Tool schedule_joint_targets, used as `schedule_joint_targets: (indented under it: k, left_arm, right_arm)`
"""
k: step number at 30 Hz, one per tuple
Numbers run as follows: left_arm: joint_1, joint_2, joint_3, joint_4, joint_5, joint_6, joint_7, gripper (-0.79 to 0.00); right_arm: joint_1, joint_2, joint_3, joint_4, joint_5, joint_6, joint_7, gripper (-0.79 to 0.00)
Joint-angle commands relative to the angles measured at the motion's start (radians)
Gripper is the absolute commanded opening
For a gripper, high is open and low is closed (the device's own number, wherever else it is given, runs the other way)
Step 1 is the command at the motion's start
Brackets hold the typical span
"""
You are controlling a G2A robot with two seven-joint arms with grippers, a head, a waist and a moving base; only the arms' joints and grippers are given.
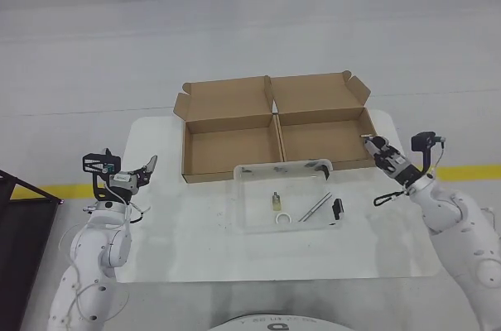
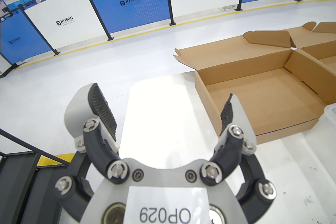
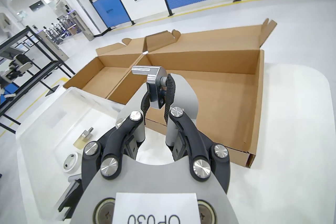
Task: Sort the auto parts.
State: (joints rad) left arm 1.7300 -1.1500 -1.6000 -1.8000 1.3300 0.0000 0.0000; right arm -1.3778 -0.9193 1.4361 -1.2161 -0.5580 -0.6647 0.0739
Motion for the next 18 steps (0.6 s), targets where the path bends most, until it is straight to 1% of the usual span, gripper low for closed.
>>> schedule_joint_targets:
  k: [1,3,6,9,14,15,16,17,18]
  left_arm:
    - [0.0,0.0,0.0,0.0,0.0,0.0,0.0,0.0]
    - [0.0,0.0,0.0,0.0,0.0,0.0,0.0,0.0]
    - [0.0,0.0,0.0,0.0,0.0,0.0,0.0,0.0]
    - [0.0,0.0,0.0,0.0,0.0,0.0,0.0,0.0]
    - [0.0,0.0,0.0,0.0,0.0,0.0,0.0,0.0]
    - [0.0,0.0,0.0,0.0,0.0,0.0,0.0,0.0]
    - [0.0,0.0,0.0,0.0,0.0,0.0,0.0,0.0]
    - [0.0,0.0,0.0,0.0,0.0,0.0,0.0,0.0]
    - [0.0,0.0,0.0,0.0,0.0,0.0,0.0,0.0]
  right_arm:
    - [0.045,-0.005,-0.019,0.028,0.025,0.065,0.083,-0.785]
    - [0.084,-0.009,-0.037,0.053,0.032,0.129,0.159,-0.785]
    - [0.133,-0.018,-0.071,0.073,0.029,0.205,0.237,-0.785]
    - [0.159,-0.026,-0.096,0.087,0.018,0.223,0.246,-0.785]
    - [0.172,-0.034,-0.112,0.097,0.012,0.229,0.239,-0.785]
    - [0.172,-0.034,-0.113,0.095,0.01,0.227,0.24,-0.674]
    - [0.171,-0.035,-0.113,0.095,0.009,0.227,0.239,-0.357]
    - [0.17,-0.035,-0.113,0.094,0.01,0.226,0.239,0.0]
    - [0.167,-0.036,-0.113,0.092,0.015,0.22,0.238,0.0]
